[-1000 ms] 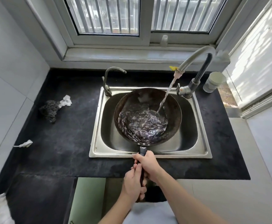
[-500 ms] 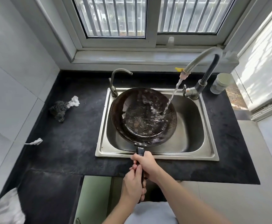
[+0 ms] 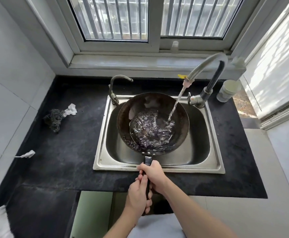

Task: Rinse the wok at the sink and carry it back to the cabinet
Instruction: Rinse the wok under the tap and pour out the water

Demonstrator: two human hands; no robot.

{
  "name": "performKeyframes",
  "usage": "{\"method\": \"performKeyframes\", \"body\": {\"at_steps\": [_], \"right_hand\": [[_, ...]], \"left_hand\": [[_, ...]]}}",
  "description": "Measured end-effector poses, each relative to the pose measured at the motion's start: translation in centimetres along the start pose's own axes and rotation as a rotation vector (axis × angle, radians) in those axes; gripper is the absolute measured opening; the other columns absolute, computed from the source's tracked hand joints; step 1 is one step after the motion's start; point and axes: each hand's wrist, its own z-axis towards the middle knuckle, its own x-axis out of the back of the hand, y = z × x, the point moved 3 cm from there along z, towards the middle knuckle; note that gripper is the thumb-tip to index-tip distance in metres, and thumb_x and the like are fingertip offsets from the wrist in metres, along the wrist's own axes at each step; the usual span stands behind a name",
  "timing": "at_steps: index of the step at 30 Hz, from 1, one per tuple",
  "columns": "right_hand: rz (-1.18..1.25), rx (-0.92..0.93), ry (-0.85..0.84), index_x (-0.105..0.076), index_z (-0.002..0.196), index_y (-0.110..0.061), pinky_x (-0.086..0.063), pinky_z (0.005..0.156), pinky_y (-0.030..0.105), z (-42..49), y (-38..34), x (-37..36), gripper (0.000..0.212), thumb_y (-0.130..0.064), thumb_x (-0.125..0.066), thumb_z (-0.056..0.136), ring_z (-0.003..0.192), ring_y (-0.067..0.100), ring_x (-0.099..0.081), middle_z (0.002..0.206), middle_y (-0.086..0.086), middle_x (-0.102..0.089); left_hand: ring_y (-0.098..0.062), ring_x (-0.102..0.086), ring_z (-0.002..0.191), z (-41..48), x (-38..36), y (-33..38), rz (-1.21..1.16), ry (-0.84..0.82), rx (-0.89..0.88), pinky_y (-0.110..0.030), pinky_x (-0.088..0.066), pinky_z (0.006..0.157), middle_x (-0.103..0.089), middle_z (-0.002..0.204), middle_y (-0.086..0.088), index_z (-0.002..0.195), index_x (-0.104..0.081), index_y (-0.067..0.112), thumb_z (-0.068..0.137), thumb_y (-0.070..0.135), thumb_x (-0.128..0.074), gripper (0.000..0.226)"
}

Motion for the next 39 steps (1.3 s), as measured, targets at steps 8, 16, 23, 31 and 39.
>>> {"method": "performKeyframes", "body": {"at_steps": [8,16,23,31,39], "right_hand": [[0.048,-0.006,-0.12,-0.051,0.062,-0.007,-0.054,0.079,0.046,0.2,0.8,-2.4,0.03,-0.004,-0.06,0.091,0.041,0.015,-0.056,0.047,0.005,-0.051],[0.033,0.026,-0.012,-0.063,0.046,-0.016,-0.046,0.074,0.049,-0.4,2.1,-1.2,0.038,-0.021,-0.068,0.084,0.047,0.021,-0.061,0.048,0.007,-0.059],[0.048,0.003,-0.004,-0.059,0.057,-0.011,-0.042,0.073,0.049,-0.2,1.3,0.2,0.028,-0.023,-0.068,0.08,0.049,0.024,-0.061,0.049,0.008,-0.059],[0.164,-0.028,-0.118,-0.048,0.055,-0.007,-0.058,0.06,0.033,0.8,1.4,-3.2,0.037,0.0,-0.056,0.09,0.039,0.014,-0.045,0.048,0.006,-0.041],[0.196,0.046,-0.054,-0.051,0.065,-0.006,-0.057,0.057,0.036,0.0,3.2,-2.7,0.03,-0.001,-0.062,0.093,0.042,0.017,-0.049,0.056,0.011,-0.047]], "left_hand": [[-0.014,-0.043,0.038,-1.3,1.8,-0.6,0.184,0.141,-0.078,-0.026,-0.034,0.037,-0.051,0.052,-0.003,0.074,-0.057,0.007,0.102,0.037,-0.038,0.046],[-0.015,-0.037,0.033,-1.1,1.2,-1.6,-0.024,-0.02,0.029,-0.022,-0.032,0.035,-0.049,0.052,-0.005,0.078,-0.056,0.005,0.102,0.039,-0.039,0.045],[-0.016,-0.036,0.035,-0.5,-0.4,-0.8,-0.01,-0.021,0.017,-0.021,-0.03,0.035,-0.047,0.053,-0.006,0.075,-0.053,0.007,0.102,0.04,-0.039,0.045],[-0.013,-0.049,0.039,-1.1,2.4,-0.9,0.307,0.191,-0.132,-0.031,-0.039,0.043,-0.053,0.048,0.004,0.064,-0.054,0.015,0.101,0.032,-0.042,0.043],[-0.018,-0.04,0.034,-1.4,2.5,-2.6,0.102,0.063,-0.027,-0.024,-0.033,0.033,-0.051,0.053,-0.006,0.071,-0.053,0.007,0.101,0.034,-0.042,0.043]]}}
